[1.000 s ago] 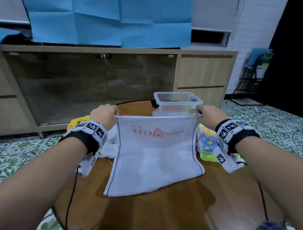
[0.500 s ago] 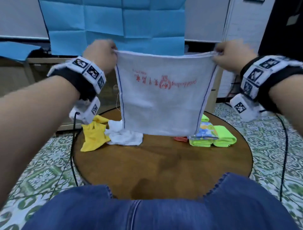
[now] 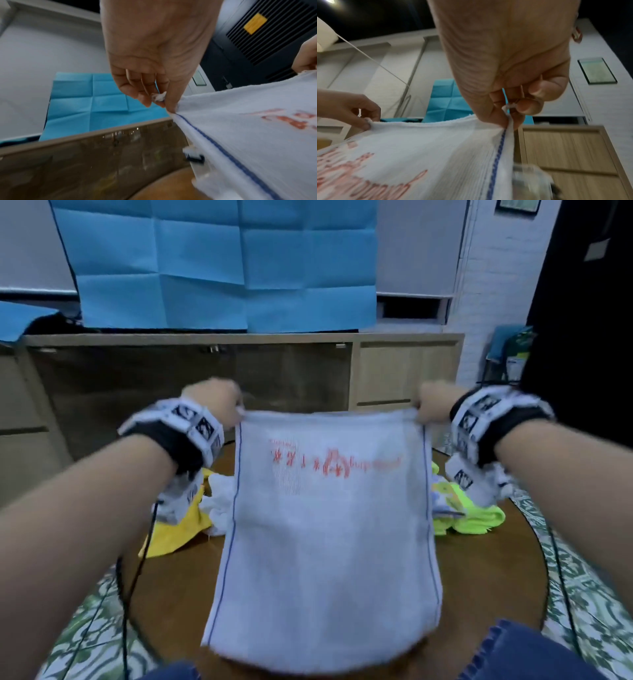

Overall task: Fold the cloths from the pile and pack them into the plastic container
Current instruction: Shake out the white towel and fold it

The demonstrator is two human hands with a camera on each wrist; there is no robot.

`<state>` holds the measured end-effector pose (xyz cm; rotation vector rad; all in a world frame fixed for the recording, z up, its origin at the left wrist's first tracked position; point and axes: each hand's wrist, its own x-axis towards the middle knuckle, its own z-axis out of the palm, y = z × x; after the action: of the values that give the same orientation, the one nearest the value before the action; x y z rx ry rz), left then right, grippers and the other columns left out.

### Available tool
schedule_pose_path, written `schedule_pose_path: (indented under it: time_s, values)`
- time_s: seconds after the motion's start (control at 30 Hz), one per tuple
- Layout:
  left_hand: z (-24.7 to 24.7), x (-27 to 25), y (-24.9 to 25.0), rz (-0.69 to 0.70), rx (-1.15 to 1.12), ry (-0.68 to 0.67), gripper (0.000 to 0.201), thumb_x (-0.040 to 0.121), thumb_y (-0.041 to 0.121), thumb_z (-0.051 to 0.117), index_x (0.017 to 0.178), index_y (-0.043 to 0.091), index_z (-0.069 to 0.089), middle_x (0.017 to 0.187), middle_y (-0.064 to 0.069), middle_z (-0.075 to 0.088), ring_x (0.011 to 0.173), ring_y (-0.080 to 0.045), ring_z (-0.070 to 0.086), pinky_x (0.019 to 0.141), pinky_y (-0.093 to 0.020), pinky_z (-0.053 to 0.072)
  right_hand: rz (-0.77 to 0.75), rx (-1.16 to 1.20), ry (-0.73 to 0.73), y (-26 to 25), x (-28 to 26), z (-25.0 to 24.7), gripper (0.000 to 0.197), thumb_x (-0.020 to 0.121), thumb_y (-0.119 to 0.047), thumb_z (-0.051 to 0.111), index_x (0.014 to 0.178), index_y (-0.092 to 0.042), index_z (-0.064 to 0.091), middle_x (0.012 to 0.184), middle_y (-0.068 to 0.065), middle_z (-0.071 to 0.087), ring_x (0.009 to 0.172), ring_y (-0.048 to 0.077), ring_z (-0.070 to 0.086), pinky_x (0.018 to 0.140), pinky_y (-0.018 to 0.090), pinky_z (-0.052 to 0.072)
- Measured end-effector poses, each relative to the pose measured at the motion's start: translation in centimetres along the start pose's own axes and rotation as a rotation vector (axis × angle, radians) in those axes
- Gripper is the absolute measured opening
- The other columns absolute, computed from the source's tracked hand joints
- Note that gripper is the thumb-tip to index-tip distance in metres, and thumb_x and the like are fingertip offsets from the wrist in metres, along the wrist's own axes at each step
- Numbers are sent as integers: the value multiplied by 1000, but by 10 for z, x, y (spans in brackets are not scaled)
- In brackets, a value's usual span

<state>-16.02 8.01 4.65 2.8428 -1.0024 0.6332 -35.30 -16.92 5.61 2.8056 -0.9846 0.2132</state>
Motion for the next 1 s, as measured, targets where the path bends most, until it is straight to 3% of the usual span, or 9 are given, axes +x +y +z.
schedule_pose_path:
  time_s: [0.07, 0.13, 0.2, 0.33, 0.47, 0.57, 0.73, 0.87, 1.0]
  values:
    - [45, 10, 1, -31, 15, -80, 21, 90, 20, 51, 98, 15, 69, 102, -7, 67, 90, -26, 63, 69, -30, 46, -11, -70, -72, -6, 19, 44, 17, 94, -14, 47, 92, -3, 59, 88, 12, 62, 79, 25, 60, 62, 25, 42]
    - [83, 21, 1, -39, -8, -139, 20, 90, 20, 48, 101, 18, 65, 110, -6, 63, 102, -27, 60, 82, -35, 49, -7, -59, -75, -11, 31, 77, 25, 91, -14, 46, 114, -11, 56, 115, 12, 60, 104, 28, 60, 81, 32, 48]
    - [109, 28, 1, -54, -30, -155, 15, 90, 18, 45, 98, 20, 58, 111, -6, 60, 102, -27, 58, 84, -37, 48, -7, -49, -60, -13, 41, 99, 27, 91, -13, 44, 117, -13, 52, 122, 11, 57, 111, 28, 57, 86, 34, 45]
    - [140, 27, 7, -35, -11, -181, 13, 90, 14, 43, 95, 21, 53, 110, -5, 57, 101, -27, 57, 74, -33, 42, -56, -55, -85, -17, 49, 126, 21, 91, -9, 44, 110, -10, 51, 111, 11, 59, 102, 29, 59, 77, 35, 46]
    - [151, 7, 8, 48, 110, -214, 15, 90, 18, 48, 102, 17, 58, 113, -8, 46, 107, -27, 51, 75, -35, 43, -127, -129, -77, -16, 36, 137, 8, 87, -12, 49, 90, -17, 45, 91, 5, 49, 90, 25, 54, 69, 30, 41]
    - [150, -9, 6, 149, 213, -271, 12, 90, 20, 49, 98, 20, 58, 111, -5, 45, 103, -24, 51, 68, -31, 40, -155, -139, -200, -18, 22, 139, 15, 87, -12, 49, 77, -17, 39, 79, 1, 44, 85, 26, 52, 67, 31, 39]
    - [151, -37, 2, 335, 266, -543, 6, 85, 19, 51, 84, 24, 53, 99, 2, 47, 87, -19, 50, 70, -30, 44, -264, -165, -557, -23, -4, 139, 34, 86, -6, 53, 61, -16, 31, 60, 0, 31, 51, 14, 26, 49, 22, 22]
    - [153, -48, 3, 391, 231, -793, 27, 81, 17, 60, 62, 25, 43, 80, 4, 49, 70, -13, 45, 59, -22, 35, -318, -191, -758, -28, -25, 145, 39, 83, -3, 60, 58, -16, 32, 59, -1, 33, 49, 12, 27, 48, 21, 23]
    - [155, -52, 1, 384, 98, -977, 33, 76, 8, 66, 54, 21, 45, 52, 11, 49, 53, -6, 42, 55, -22, 36, -323, -219, -872, -32, -33, 147, 32, 84, -11, 66, 63, -16, 43, 60, -2, 42, 52, 10, 37, 52, 21, 32]
